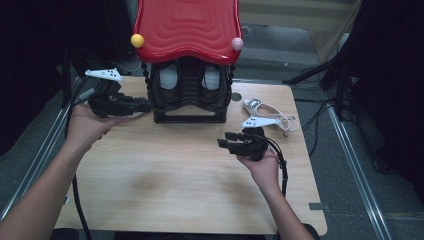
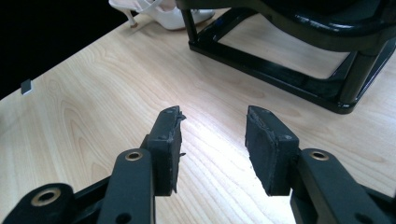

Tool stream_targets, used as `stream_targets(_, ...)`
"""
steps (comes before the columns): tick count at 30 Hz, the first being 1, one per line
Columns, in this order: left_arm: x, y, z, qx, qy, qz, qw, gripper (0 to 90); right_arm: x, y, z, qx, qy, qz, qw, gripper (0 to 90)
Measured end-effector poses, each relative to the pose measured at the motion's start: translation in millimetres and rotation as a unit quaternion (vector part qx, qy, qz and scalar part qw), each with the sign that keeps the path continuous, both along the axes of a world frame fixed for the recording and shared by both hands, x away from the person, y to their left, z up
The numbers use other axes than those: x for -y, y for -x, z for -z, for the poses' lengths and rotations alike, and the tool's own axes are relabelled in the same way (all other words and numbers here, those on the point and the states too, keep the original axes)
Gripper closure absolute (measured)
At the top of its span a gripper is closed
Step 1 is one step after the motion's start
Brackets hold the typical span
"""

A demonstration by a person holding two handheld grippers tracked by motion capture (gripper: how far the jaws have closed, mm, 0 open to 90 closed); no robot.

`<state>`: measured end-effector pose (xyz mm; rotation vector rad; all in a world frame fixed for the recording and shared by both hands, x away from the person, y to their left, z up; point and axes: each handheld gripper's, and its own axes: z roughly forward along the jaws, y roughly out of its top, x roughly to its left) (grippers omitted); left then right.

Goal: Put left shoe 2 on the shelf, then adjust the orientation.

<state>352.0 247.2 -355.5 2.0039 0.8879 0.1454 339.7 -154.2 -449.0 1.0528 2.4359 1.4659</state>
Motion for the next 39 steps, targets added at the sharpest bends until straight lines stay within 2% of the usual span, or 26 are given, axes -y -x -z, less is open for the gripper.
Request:
stream_targets(3,-0.8,0.8,13.3,-0.010,-0.002,0.006,0.9999,80.5,3.5,0.2,3.9,-0.008,-0.011,0.002,0.9999,56.9)
stream_targets(9,-4.1,2.2,35.5,-0.025,0.006,0.004,0.9997,84.5,6.9,0.0,10.1,-0.009,0.004,0.006,0.9999,56.7)
stream_targets(11,-6.4,2.5,41.7,-0.029,0.001,0.004,0.9996,85.7,6.3,-0.2,11.8,-0.006,0.008,0.006,0.9999,56.5)
stream_targets(15,-11.9,3.6,54.3,-0.037,-0.004,-0.012,0.9992,87.3,4.2,0.9,13.9,-0.005,0.022,0.004,0.9997,56.5)
stream_targets(18,-19.6,3.0,64.1,-0.041,0.009,-0.017,0.9990,89.7,3.9,2.5,17.2,0.001,0.018,0.006,0.9998,56.8)
stream_targets(21,-26.8,2.1,73.9,-0.047,0.017,-0.024,0.9985,90.0,6.0,1.5,20.7,-0.013,0.018,0.011,0.9997,56.8)
stream_targets(23,-32.1,1.7,80.0,-0.048,0.020,-0.025,0.9983,90.0,7.7,1.2,22.2,-0.013,0.016,0.014,0.9997,56.8)
stream_targets(27,-41.9,-0.9,89.1,-0.056,0.008,-0.034,0.9978,90.0,9.5,0.1,23.0,-0.019,0.014,0.017,0.9996,56.8)
stream_targets(31,-55.1,-3.1,98.1,-0.064,0.011,-0.047,0.9968,90.0,9.9,-1.4,26.0,-0.025,0.016,0.017,0.9994,56.9)
stream_targets(36,-70.0,-4.4,106.7,-0.064,0.012,-0.067,0.9957,90.0,12.2,-2.9,30.3,-0.025,0.017,0.021,0.9993,57.3)
stream_targets(39,-77.9,-6.4,111.2,-0.060,0.001,-0.075,0.9954,90.0,14.1,-3.1,31.7,-0.029,0.019,0.025,0.9991,57.3)
